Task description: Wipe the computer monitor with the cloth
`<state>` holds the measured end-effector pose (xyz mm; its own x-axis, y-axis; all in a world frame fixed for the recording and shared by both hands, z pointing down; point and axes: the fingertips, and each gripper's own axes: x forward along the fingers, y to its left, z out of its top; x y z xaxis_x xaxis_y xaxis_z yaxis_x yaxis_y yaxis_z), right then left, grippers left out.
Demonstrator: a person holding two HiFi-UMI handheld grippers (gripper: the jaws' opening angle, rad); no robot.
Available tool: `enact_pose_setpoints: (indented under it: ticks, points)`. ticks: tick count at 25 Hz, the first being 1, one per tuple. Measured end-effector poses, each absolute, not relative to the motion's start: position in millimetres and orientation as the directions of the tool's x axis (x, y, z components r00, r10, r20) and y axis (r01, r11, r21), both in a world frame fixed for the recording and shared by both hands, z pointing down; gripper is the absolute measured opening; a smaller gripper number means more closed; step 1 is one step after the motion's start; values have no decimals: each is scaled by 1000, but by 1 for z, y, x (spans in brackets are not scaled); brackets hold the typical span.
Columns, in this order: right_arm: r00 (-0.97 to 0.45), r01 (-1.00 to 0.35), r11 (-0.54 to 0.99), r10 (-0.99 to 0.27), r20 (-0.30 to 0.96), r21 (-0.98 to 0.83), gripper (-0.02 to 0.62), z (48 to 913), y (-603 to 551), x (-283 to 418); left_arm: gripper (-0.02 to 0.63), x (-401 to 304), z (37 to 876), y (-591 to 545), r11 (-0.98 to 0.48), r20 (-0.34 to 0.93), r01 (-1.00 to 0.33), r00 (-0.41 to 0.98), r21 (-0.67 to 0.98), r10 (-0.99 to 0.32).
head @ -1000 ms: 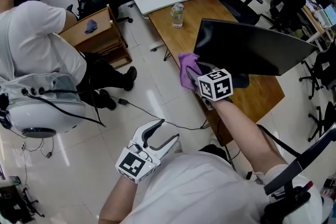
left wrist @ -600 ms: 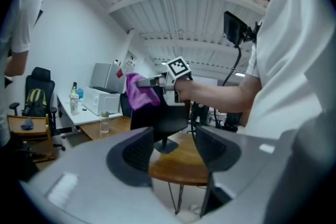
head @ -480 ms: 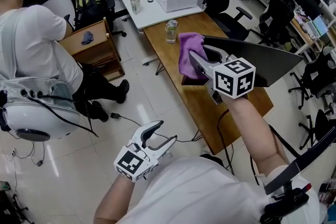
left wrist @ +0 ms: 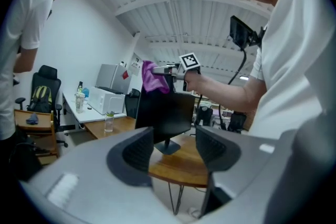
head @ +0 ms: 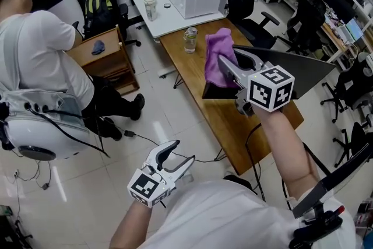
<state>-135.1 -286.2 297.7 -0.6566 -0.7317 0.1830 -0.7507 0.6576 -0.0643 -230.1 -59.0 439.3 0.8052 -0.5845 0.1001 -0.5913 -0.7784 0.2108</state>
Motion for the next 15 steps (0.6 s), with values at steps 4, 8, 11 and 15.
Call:
enact_pose_setpoints:
  ticks: [4,8,11,15]
  points:
    - [-670,-739,671,-725,157,-60,129,296,-247,-120,270,-224,437,-59,-784,122,-572,819,241,-560]
    - [-623,-779,625,-766,158,-44,130,307,-205,-72,270,-210,435,-70,-807,134,-546,838,225,-529]
    - [-534,-844,534,-830,163,-43,129,319,-175,-13,270,-189,431,-72,-835,123,-511,860,203,-496]
    - [-418,-908,414,-895,157,-57,130,331,-132,68,270,-154,430,-65,-855,146,-483,875,189,-462]
